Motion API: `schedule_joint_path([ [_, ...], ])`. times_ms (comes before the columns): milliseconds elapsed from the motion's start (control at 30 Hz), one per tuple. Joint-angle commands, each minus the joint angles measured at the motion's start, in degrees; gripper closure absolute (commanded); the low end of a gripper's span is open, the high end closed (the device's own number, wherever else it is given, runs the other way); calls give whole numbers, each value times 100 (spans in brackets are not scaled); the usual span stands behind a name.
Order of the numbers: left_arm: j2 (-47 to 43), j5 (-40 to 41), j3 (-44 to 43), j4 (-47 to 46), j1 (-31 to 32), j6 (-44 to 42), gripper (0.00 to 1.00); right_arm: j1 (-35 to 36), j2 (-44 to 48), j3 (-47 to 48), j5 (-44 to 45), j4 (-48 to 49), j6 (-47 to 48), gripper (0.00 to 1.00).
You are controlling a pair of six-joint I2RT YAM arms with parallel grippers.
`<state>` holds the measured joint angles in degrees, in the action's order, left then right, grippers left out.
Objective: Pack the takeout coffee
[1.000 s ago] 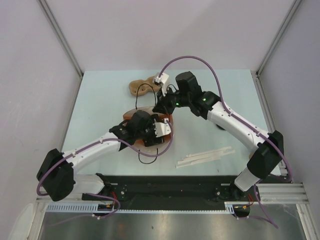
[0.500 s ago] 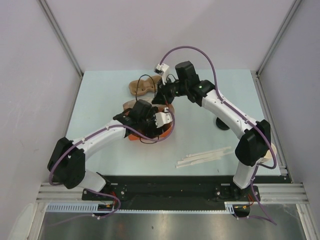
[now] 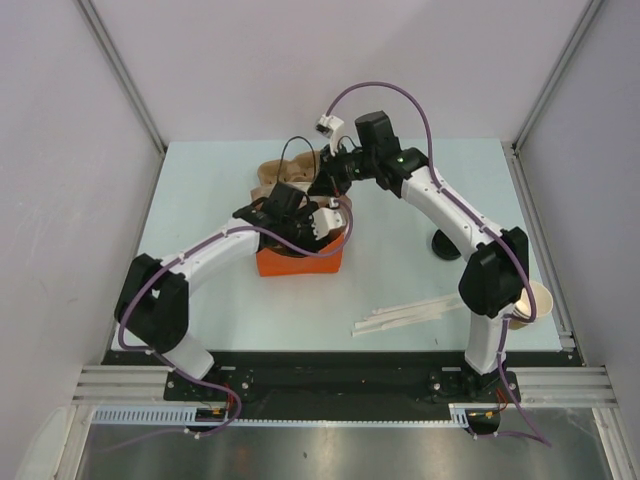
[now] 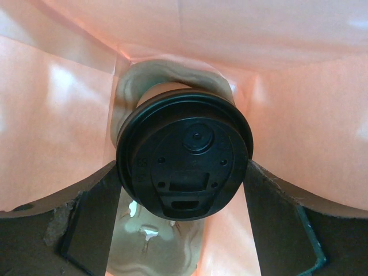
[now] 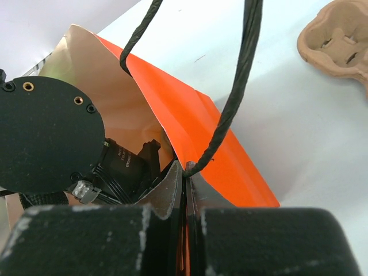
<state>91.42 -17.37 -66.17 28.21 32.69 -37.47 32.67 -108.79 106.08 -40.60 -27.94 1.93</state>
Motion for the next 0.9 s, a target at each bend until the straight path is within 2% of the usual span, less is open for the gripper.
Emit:
schedule_joint_path([
  [0,491,67,-19,-96,-166,83,78,12,-168,290,-370,-405,-158,100],
  [633,1133,207,96,-87,-201,-199,79,-164,-564,642,-414,-695,-44,100],
  [733,1019,242,175,-166,-201,-173,73,-164,-555,607,-414,-730,-27,100],
  [867,764,147,70,-167,-201,-24,52,-173,-503,545,-431,-747,9,100],
])
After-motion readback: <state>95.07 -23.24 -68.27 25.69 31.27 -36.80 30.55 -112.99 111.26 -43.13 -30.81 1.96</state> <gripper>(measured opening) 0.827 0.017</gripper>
